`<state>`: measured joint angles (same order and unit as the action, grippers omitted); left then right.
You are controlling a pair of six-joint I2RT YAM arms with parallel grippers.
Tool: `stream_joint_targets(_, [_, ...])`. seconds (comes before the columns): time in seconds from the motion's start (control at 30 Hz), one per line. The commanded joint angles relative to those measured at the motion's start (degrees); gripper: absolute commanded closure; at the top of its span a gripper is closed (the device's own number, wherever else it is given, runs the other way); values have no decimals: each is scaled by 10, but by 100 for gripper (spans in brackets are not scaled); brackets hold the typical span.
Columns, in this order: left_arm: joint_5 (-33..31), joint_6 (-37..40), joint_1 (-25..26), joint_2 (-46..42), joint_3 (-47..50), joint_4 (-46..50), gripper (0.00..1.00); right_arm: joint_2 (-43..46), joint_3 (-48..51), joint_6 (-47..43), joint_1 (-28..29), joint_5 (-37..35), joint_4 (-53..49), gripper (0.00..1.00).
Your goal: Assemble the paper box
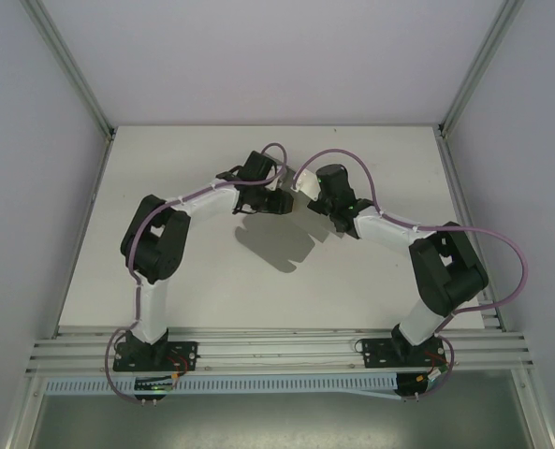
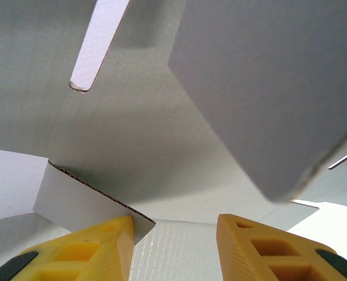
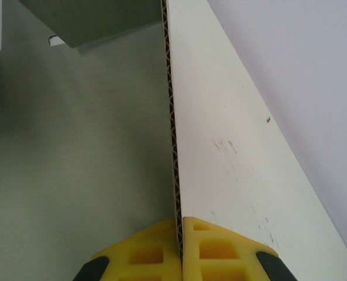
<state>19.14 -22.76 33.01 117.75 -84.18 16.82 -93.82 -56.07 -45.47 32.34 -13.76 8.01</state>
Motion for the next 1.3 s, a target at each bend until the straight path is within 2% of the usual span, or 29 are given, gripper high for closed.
stream_joint_targets(0.0, [8,-1,5,44,0,-13,57,19,0,18,17,65,53,100])
stream_joint_targets(0.2, [21,6,5,33,34,-42,57,20,2,11,17,66,60,100])
stream_joint_targets(0.33, [31,10,4,-41,86,-82,53,17,1,0,16,57,63,100])
stream_joint_targets(0.47, [-4,13,2,-122,115,-69,48,21,3,-16,13,41,68,100])
stream_joint_targets(0.53, [-33,17,-3,-159,136,-61,40,26,3,-19,10,43,65,100])
stream_joint_targets(0.6, [-49,18,-16,-191,162,-58,37,32,3,-23,10,47,60,100])
stream_joint_targets(0.7, [-50,13,-50,-241,217,-72,31,37,3,-29,11,48,60,100])
stream_joint_targets(0.77, [-37,5,-78,-259,248,-82,22,39,4,-30,9,50,61,100])
stream_joint_targets(0.9, [12,59,-96,-246,261,-104,15,46,3,-33,9,65,54,100])
stream_joint_targets(1.1, [28,115,-101,-201,228,-135,15,57,1,-43,9,92,35,100])
stream_joint_targets(1.2, [40,133,-100,-163,200,-141,19,61,0,-46,10,113,22,100])
stream_joint_targets(1.27, [43,138,-101,-147,189,-147,25,63,3,-46,11,124,25,100])
